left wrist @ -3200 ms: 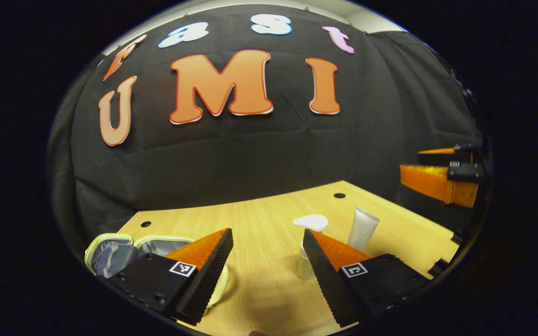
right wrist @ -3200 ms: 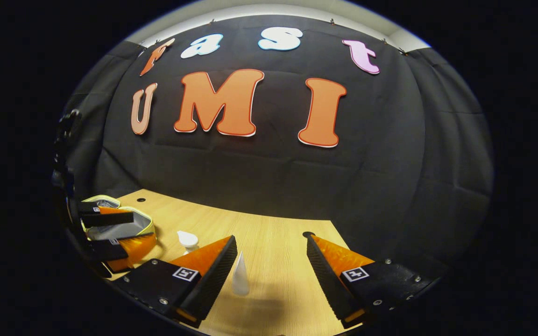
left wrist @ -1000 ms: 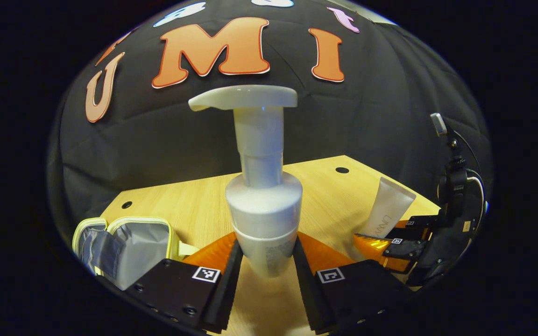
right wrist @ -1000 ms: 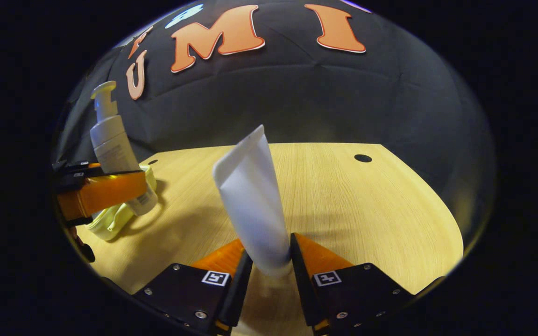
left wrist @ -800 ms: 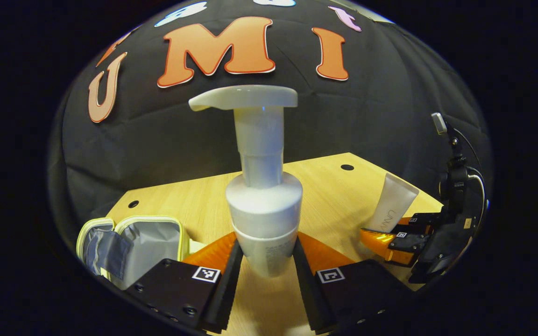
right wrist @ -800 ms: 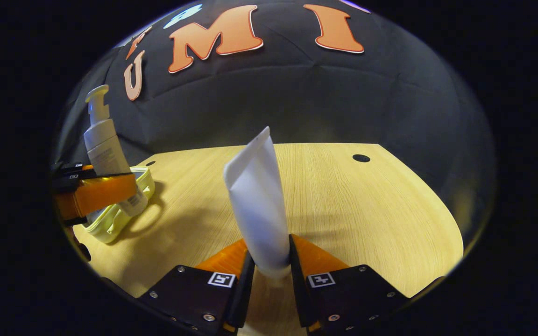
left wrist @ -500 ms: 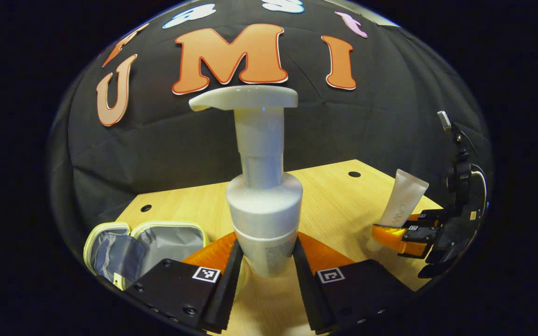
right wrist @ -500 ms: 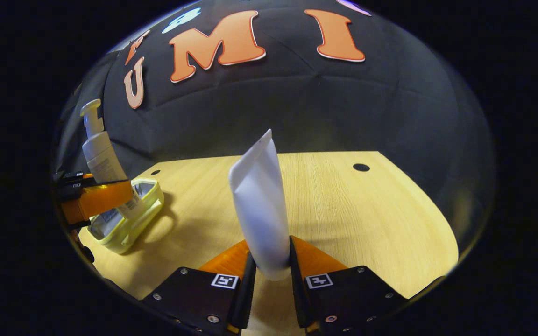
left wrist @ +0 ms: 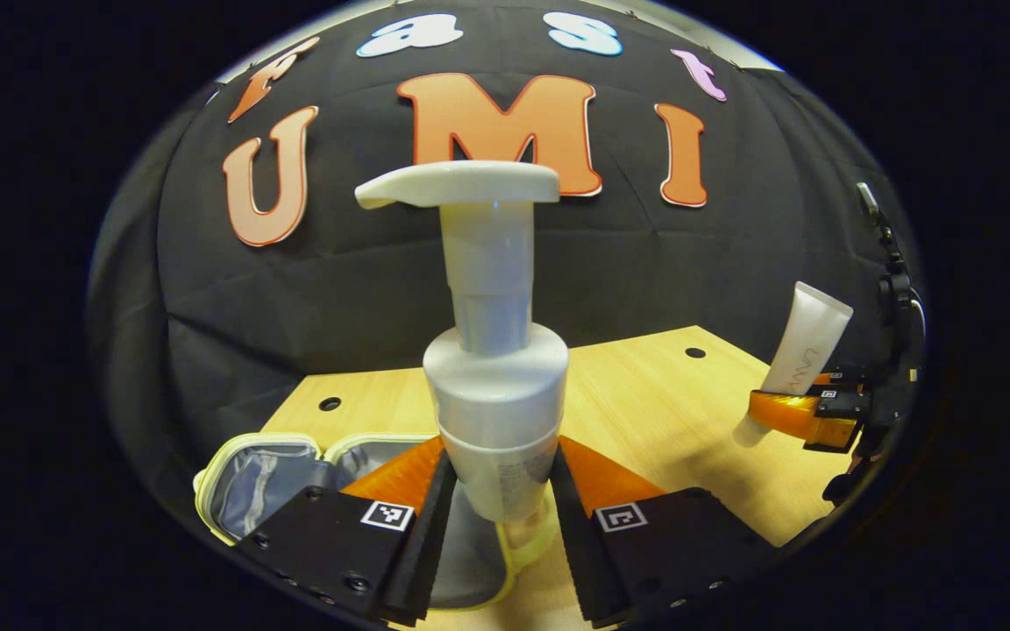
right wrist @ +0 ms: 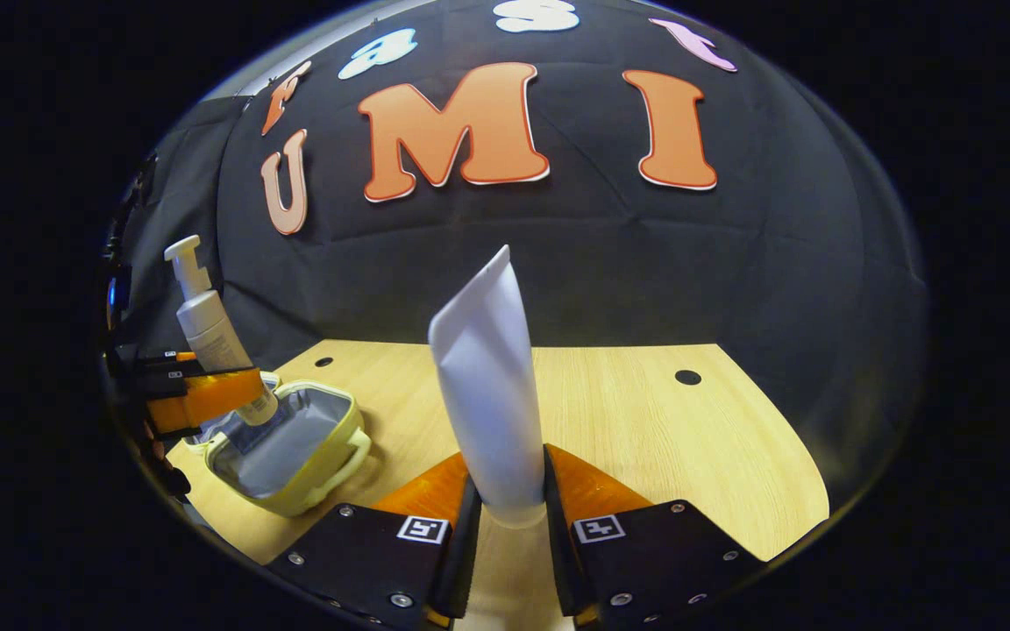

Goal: First open the suitcase, pack the skin care products into it, and then close the suitcase.

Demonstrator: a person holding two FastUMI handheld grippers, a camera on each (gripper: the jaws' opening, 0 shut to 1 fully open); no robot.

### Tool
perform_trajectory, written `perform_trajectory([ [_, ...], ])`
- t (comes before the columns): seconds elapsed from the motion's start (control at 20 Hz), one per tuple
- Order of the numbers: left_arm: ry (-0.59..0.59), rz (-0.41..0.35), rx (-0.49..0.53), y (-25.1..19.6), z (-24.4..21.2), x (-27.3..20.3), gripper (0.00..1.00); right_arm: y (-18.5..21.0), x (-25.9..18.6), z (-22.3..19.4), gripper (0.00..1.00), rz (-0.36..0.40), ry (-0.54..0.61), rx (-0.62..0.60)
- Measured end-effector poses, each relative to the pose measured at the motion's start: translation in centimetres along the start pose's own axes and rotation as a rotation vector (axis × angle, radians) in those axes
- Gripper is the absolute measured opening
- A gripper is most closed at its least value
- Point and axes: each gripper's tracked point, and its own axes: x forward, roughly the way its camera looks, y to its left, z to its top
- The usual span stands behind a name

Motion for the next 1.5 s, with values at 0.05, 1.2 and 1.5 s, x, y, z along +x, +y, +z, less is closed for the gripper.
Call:
perform_trajectory([
  [0.05,-0.004,0.005,-0.002,1.0,0.2,-0.5,0.62,0.6,-0.5,0.3,0.38,0.003,0.002,-0.004],
  [1.2,0.242,-0.168,-0.074,14.8,-7.6,-1.6,0.61,19.0,-1.2,2.9,0.38,0.030,0.033,0.106],
  [1.5,0.356,-0.196,-0.073,14.9,-9.7,-1.2,0.61,21.3,-0.8,0.9,0.38,0.048,0.089,0.122],
])
